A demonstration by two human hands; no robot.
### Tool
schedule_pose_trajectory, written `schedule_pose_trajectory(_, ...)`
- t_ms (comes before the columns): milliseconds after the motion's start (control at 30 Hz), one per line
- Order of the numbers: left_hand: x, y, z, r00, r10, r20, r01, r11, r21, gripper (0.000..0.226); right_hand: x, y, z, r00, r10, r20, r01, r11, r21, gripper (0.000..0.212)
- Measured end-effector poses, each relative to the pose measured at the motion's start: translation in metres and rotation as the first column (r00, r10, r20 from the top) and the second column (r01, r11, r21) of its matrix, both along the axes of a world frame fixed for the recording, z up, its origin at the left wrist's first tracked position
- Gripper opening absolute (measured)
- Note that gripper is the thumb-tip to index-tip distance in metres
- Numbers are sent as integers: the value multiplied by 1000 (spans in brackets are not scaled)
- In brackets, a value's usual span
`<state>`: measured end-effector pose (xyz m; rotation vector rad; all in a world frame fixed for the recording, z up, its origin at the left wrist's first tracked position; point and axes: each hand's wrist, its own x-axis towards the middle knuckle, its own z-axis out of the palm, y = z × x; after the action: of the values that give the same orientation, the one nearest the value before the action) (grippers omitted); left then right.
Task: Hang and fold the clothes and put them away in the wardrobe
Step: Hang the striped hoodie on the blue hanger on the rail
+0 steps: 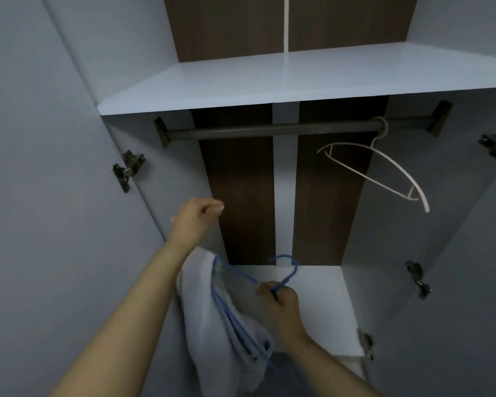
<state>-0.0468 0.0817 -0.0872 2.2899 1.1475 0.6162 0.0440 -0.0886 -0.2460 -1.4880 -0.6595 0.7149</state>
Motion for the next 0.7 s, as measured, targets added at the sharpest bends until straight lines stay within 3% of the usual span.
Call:
schedule_pose_trajectory(33,-18,7,-21,970,107,-217,-113,993,-16,37,-5,0,-9,997,-37,-74,37,999,1,33)
schedule_pose_trajectory(67,-37,10,-43,929,141,-343,-180,980,-84,42,-12,0,-15,991,-61,-118,61,998,-5,33)
schedule_pose_trajectory(100,-51,7,-63,928,117,-354,-202,956,-212,41,-17,3,-19,987,-77,-144,76,997,-9,35)
schedule_pose_trajectory(167,-67,-2,-97,986,109,-123,-160,821,-548,41,-23,12,-23,986,-66,-156,67,998,4,40)
schedule_pose_trajectory(200,-70,-6,-112,983,182,-2,-137,737,-662,50,-23,17,-22,988,-39,-149,41,999,12,41)
schedule_pose_trajectory(233,-69,-8,-123,962,259,87,-129,711,-691,56,-22,21,-20,990,-2,-139,6,1000,24,41)
schedule_pose_trajectory(333,-57,6,-139,883,420,210,-172,705,-688,56,-18,28,-27,991,93,-95,-87,994,64,41)
schedule_pose_trajectory(433,-47,20,-150,873,436,218,-165,686,-709,34,-13,26,-30,992,94,-78,-86,991,103,50)
schedule_pose_trajectory(500,-38,28,-151,864,461,201,-252,743,-620,30,-6,27,-29,995,87,-50,-80,988,129,56)
schedule_pose_trajectory(600,-23,37,-147,848,456,271,-278,818,-504,44,10,24,-27,997,69,-37,-62,984,166,43)
schedule_pose_trajectory(700,-22,40,-131,909,358,214,-296,916,-271,47,32,16,-14,997,50,66,-61,982,177,46)
